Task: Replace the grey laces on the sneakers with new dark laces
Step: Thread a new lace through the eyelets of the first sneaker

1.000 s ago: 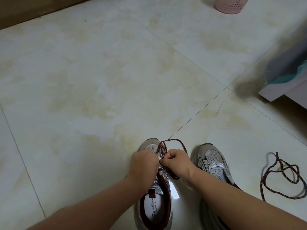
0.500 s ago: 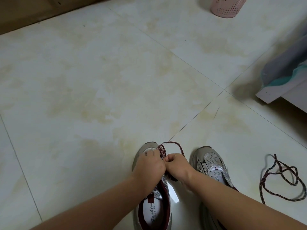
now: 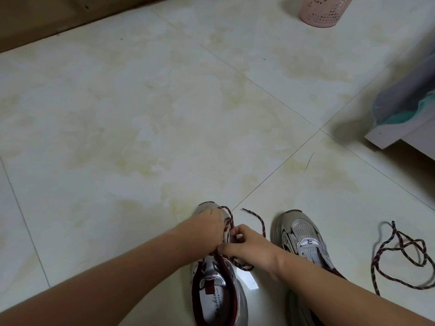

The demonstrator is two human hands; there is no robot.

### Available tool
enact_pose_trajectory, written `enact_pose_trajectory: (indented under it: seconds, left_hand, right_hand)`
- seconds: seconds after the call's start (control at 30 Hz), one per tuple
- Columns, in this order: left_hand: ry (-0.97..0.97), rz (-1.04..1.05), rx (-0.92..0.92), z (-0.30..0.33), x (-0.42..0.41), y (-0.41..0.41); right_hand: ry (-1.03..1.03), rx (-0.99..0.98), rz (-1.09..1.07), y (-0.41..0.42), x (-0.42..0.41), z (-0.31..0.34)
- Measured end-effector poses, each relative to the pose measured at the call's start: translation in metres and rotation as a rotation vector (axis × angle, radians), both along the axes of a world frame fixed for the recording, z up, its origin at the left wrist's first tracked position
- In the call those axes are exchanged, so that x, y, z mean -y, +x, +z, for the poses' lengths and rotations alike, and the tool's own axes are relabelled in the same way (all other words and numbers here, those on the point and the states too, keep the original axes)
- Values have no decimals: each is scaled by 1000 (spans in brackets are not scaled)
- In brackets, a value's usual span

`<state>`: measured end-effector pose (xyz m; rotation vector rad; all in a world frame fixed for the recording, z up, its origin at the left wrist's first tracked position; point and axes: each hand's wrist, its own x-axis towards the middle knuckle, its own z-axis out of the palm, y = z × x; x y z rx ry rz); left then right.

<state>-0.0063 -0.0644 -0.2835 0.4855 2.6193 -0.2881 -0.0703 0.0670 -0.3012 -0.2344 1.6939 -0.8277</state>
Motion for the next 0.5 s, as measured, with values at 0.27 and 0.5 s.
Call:
enact_pose_trajectory:
  seconds: [0.27, 0.5]
  left_hand:
    - [156, 137, -204, -39, 15, 17]
    - [845, 542, 13, 37, 13, 31]
  right_hand:
    - [184, -467, 301, 17, 19, 11]
    - [242, -487, 281, 14, 16, 5]
